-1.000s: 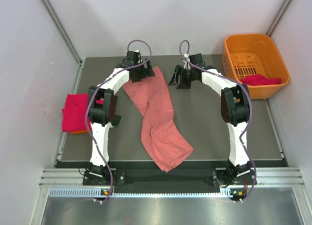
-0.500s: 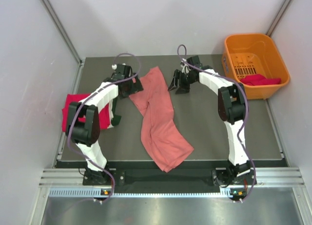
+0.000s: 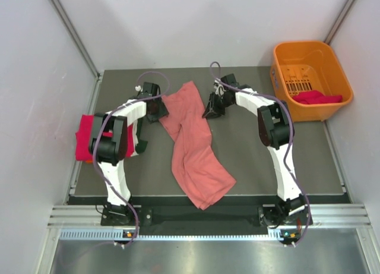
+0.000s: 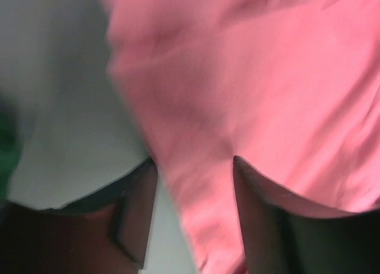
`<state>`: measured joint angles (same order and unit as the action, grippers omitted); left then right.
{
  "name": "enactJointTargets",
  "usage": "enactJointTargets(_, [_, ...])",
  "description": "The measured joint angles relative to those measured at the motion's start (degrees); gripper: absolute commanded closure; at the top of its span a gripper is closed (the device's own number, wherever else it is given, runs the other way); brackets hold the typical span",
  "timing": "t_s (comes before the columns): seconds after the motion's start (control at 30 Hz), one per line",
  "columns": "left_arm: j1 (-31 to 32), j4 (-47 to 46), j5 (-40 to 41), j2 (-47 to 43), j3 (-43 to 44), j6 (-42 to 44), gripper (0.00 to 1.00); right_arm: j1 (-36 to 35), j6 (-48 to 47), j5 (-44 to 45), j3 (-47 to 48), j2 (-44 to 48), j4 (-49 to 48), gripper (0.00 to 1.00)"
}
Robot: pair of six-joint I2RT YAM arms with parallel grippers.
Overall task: Fold and stack the t-shirts
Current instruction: Fold the tshirt
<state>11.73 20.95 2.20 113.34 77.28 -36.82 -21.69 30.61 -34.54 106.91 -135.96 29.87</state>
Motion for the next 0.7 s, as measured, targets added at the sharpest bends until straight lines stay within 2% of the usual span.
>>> enactJointTargets(0.07, [-0.46, -0.81, -0.7, 2.78, 3.58, -0.26, 0.58, 0.02, 0.68, 0.44, 0.0, -0.26, -0.24, 1.0])
enactJointTargets(0.13, [-0.94, -1.29, -1.95, 6.14, 7.78, -0.24, 0.68, 0.37, 1.38, 0.74, 0.0, -0.28, -0.37, 1.0])
enactJointTargets(0.2, [-1.36, -1.4, -3.41, 9.44, 12.31, -0.33, 0.84, 0.81, 1.6, 0.85, 0.0, -0.28, -0.74, 1.0])
enactJointTargets(0.23, [-1.57, -1.64, -4.24, 11.15, 14.38, -0.2, 0.85, 1.27, 1.92, 0.87, -0.04, -0.28, -1.09, 1.0])
enactJointTargets(0.27, [-1.77, -1.75, -4.98, 12.55, 16.41, 0.2, 1.0, 1.73, 2.01, 0.83, -0.09, -0.28, -1.31, 1.0])
enactJointTargets(0.5, [-2.32, -1.73, -12.02, 23.69, 32.83, 1.22, 1.0, 7.65, 2.78, -0.44, -2.89, -0.11, -4.68, 1.0])
enactJointTargets(0.6, [-2.08, -1.44, -16.79, 31.43, 44.3, 0.92, 1.0, 9.81, 3.32, -0.74, -4.02, 0.11, -7.02, 1.0])
enactJointTargets(0.67, [-1.66, -2.03, -19.63, 36.04, 51.17, 0.94, 0.96, 10.73, 4.04, -0.72, -5.7, 0.76, -9.18, 1.0])
enactJointTargets(0.7, [-1.42, -2.05, -20.76, 37.94, 54.07, 1.01, 0.89, 11.13, 4.55, -0.7, -6.86, 1.31, -10.29, 1.0])
